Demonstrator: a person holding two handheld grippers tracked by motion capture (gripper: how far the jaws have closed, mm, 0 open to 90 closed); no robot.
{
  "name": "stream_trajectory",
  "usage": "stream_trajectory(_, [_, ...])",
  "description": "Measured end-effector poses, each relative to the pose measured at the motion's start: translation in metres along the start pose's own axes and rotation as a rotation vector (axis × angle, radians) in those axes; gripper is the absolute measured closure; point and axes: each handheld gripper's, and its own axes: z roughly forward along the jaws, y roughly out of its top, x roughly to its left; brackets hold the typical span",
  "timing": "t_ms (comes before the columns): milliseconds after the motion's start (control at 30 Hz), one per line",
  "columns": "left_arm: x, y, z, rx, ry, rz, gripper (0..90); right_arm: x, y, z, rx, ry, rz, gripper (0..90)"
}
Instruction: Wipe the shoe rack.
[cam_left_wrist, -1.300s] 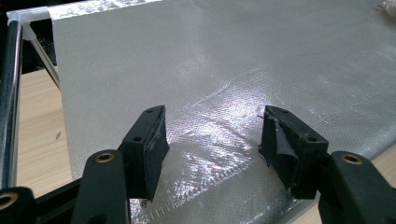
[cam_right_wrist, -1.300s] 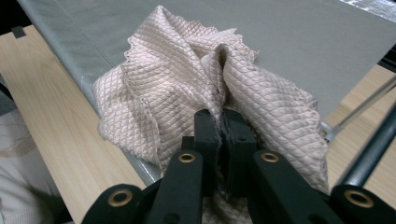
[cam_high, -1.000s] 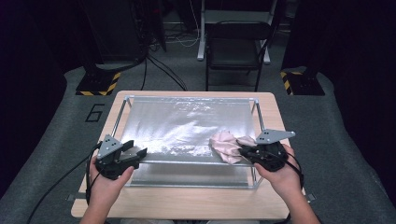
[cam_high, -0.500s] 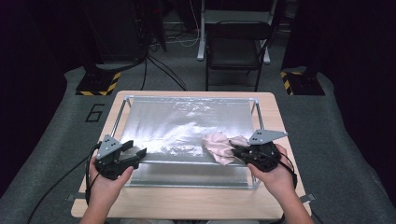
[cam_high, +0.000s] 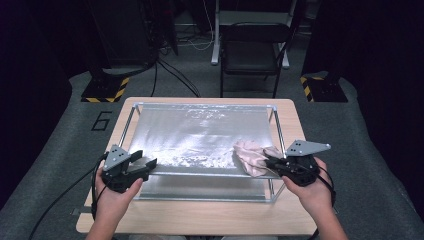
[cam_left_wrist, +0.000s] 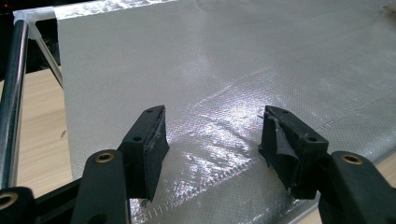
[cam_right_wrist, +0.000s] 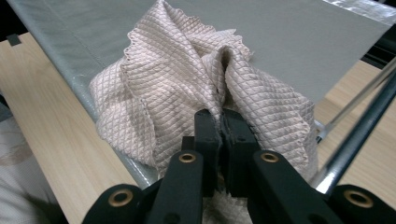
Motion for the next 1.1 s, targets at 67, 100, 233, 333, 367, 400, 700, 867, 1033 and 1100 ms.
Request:
stream_trajectory(67, [-0.001, 0.001, -0.001, 0.005, 0.004, 0.003, 40.4, -0.001, 0.000, -0.003, -0.007, -0.015, 0.015, 86.2])
stream_trajectory(100, [0.000, 0.001, -0.001, 0.006, 0.002, 0.002, 40.3, -0.002, 0.000, -0.005, -0.012, -0.016, 0.015, 86.2])
stream_trajectory(233, [0.001, 0.001, -0.001, -0.007, -0.024, -0.013, 38.4, -0.007, 0.000, -0.014, -0.038, -0.036, 0.035, 86.3])
stream_trajectory(333, [0.002, 0.001, -0.002, -0.006, -0.033, -0.009, 38.5, -0.011, -0.001, -0.019, -0.046, -0.051, 0.046, 86.3])
stream_trajectory(367, [0.002, 0.001, -0.003, -0.005, -0.039, -0.011, 38.5, -0.012, -0.002, -0.021, -0.044, -0.053, 0.053, 86.3])
stream_trajectory(400, [0.002, 0.001, -0.004, -0.005, -0.042, -0.015, 38.5, -0.014, -0.003, -0.022, -0.047, -0.061, 0.056, 86.3])
stream_trajectory(700, [0.004, 0.000, -0.010, -0.013, -0.038, -0.011, 38.8, -0.028, -0.012, -0.037, -0.068, -0.110, 0.095, 86.4])
stream_trajectory(867, [0.006, 0.000, -0.013, -0.014, -0.033, -0.012, 38.9, -0.038, -0.022, -0.045, -0.072, -0.137, 0.124, 86.5])
stream_trajectory(1033, [0.007, 0.001, -0.018, -0.028, -0.027, -0.014, 39.0, -0.045, -0.033, -0.047, -0.070, -0.167, 0.150, 86.5])
stream_trajectory(1100, [0.009, 0.002, -0.023, -0.034, -0.021, -0.010, 39.0, -0.048, -0.037, -0.049, -0.069, -0.178, 0.160, 86.5])
